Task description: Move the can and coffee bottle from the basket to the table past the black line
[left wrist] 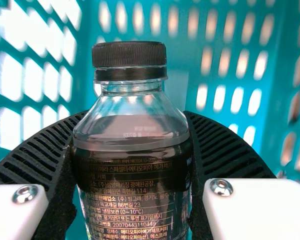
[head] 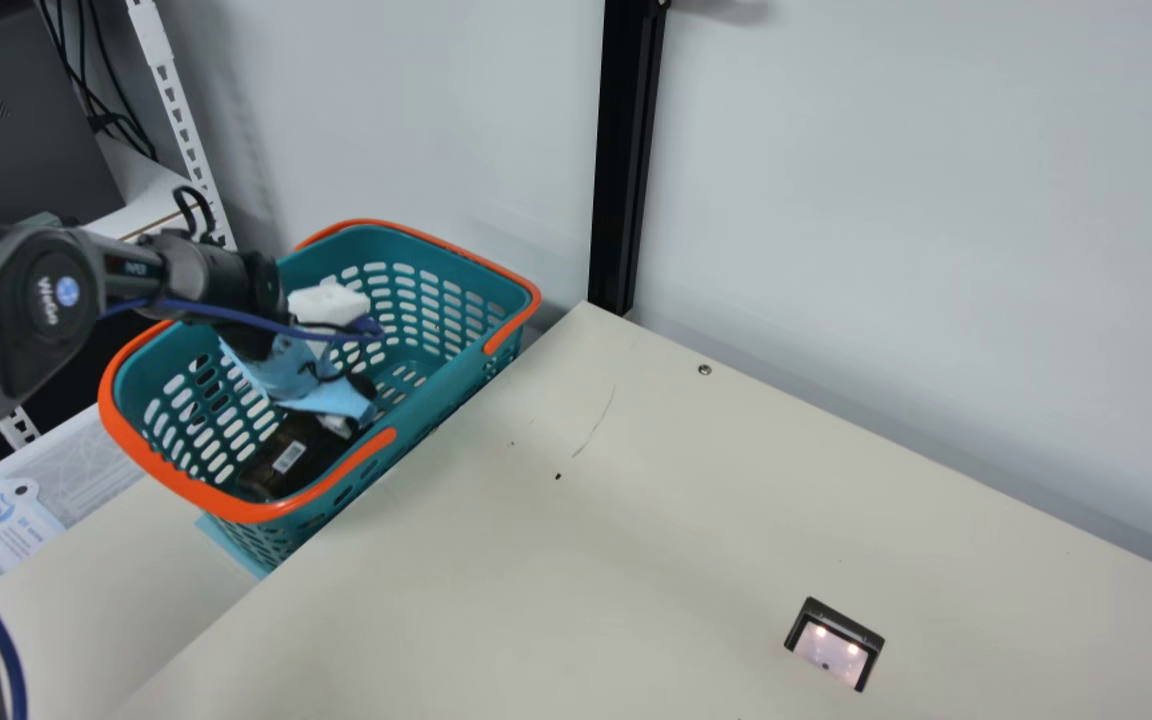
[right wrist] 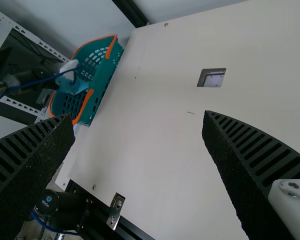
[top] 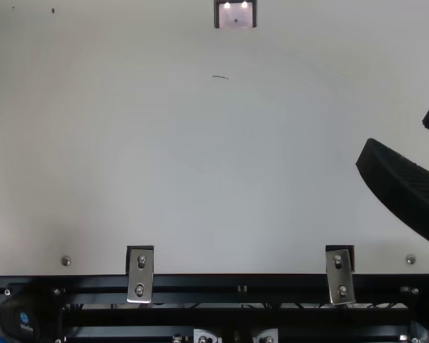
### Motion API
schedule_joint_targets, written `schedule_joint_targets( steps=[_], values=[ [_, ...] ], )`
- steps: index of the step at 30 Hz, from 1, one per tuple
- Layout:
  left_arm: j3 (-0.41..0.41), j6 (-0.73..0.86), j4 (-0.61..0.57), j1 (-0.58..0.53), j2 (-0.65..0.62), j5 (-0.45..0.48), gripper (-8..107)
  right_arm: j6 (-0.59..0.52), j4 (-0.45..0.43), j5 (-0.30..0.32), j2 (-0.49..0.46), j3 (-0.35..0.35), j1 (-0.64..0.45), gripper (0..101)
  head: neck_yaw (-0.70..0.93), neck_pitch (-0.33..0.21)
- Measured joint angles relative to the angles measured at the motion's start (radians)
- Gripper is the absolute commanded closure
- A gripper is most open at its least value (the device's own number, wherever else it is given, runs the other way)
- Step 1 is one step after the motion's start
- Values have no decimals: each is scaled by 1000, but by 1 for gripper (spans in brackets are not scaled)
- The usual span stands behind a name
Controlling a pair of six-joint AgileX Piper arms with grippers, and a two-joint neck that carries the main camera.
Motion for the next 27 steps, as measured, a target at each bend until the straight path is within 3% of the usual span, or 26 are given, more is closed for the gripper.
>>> schedule_joint_targets(
  steps=[13,27],
  values=[
    [64,286,-456,-76,-374,-165,89,0,0,0,0,0,0,0,5,0],
    [204,450,-923,-171,-751,-95,89,0,0,0,0,0,0,0,5,0]
  ],
)
